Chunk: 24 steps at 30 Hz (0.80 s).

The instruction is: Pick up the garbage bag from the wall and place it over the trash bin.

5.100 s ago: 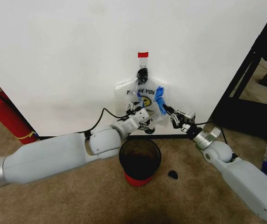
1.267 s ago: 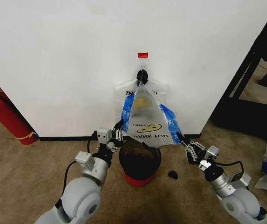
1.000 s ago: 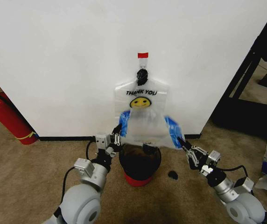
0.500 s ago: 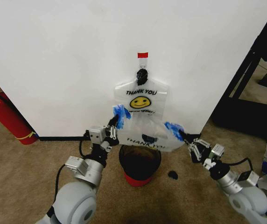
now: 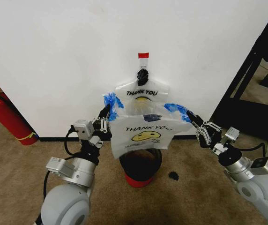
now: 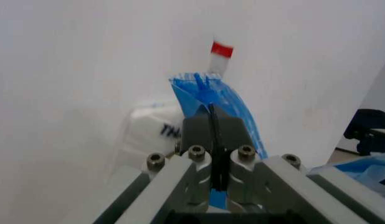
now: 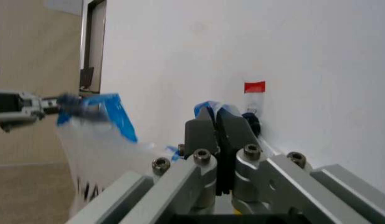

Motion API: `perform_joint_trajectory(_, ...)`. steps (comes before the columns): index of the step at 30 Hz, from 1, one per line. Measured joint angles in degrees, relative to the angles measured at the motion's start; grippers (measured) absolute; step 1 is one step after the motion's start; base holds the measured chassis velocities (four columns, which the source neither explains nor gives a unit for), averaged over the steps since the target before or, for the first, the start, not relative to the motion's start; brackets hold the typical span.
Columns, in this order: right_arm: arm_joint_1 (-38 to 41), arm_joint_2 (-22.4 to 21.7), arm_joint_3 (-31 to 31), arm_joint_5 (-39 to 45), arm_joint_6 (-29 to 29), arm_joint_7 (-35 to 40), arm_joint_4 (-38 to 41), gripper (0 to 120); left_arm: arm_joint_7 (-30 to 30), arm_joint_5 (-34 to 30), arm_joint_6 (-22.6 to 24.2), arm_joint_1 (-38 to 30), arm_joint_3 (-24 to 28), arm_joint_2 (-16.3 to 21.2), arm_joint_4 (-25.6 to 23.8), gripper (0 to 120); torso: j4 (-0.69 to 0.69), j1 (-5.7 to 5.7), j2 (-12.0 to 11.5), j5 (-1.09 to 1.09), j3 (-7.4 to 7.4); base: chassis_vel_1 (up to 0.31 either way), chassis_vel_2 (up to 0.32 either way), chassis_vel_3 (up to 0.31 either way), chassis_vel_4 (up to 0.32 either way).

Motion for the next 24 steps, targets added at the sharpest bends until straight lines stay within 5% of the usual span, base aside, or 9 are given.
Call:
perform_joint_trajectory(11, 1.52, 3.10, -6.91, -6.11, 3.08, -0.33, -7.09, 0, 2.69, 6.78, -5.67, 3.53, 1.61, -2.39, 8.80, 0, 0.00, 0.00, 0.00, 0.01, 0.00, 0.000, 0.000, 0.000, 0.000)
perform_joint_trajectory(24, 6.72, 6.35, -15.86, -10.41, 3.57, -0.02, -11.46, 0, 2.13, 13.04, -6.35, 4.59, -2.68, -1.30, 8.76, 0, 0.01, 0.00, 0.00, 0.00, 0.00, 0.000, 0.000, 0.000, 0.000)
